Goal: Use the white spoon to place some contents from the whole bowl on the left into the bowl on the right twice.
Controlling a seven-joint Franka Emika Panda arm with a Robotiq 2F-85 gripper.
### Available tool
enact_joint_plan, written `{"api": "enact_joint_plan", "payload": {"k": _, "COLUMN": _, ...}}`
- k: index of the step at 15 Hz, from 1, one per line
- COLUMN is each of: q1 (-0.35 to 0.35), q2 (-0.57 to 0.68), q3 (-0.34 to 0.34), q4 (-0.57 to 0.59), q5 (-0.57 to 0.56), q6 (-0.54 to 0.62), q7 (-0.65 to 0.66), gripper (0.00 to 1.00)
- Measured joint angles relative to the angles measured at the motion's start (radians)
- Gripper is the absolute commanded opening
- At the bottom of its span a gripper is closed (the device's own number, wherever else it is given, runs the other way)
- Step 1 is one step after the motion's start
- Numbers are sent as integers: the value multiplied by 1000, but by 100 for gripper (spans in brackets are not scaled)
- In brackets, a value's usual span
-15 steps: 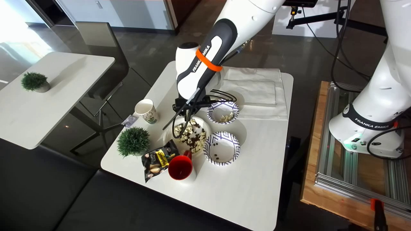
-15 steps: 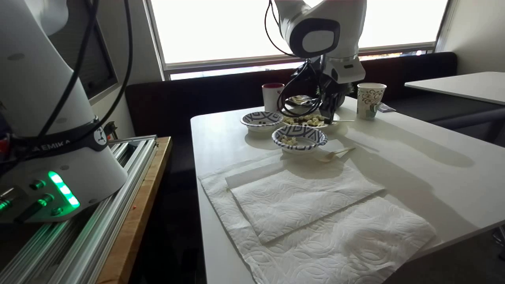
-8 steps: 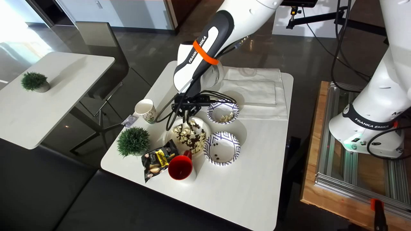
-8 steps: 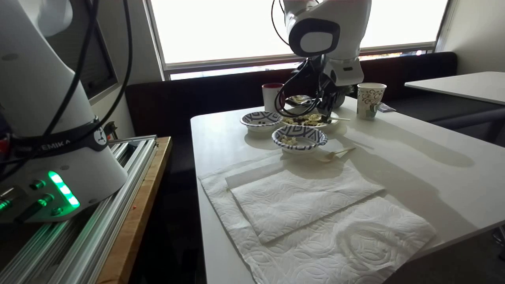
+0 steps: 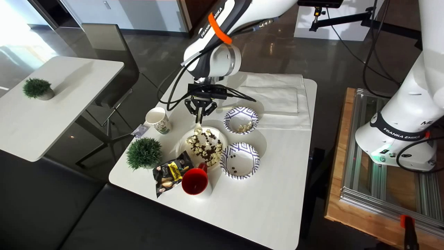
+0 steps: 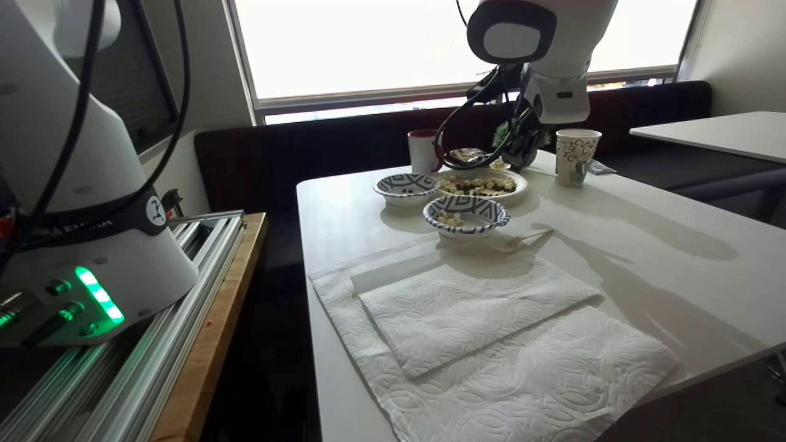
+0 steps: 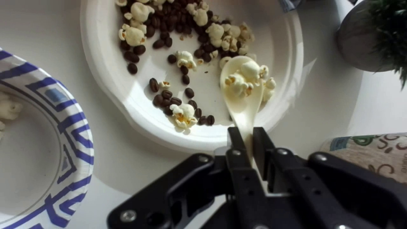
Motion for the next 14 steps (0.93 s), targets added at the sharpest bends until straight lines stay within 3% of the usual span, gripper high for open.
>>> {"api": "enact_joint_plan", "payload": {"k": 7, "q1": 15, "q2": -116, "q3": -99, "q4": -59, "q5": -18, "q6": -176, "q7": -59, "gripper": 3}}
{"api": "enact_joint_plan", "payload": {"k": 14, "q1": 48, "q2": -198, "q3": -188, "q4": -148, "q5": -259, "q6": -302, "q7": -61, "gripper": 3}}
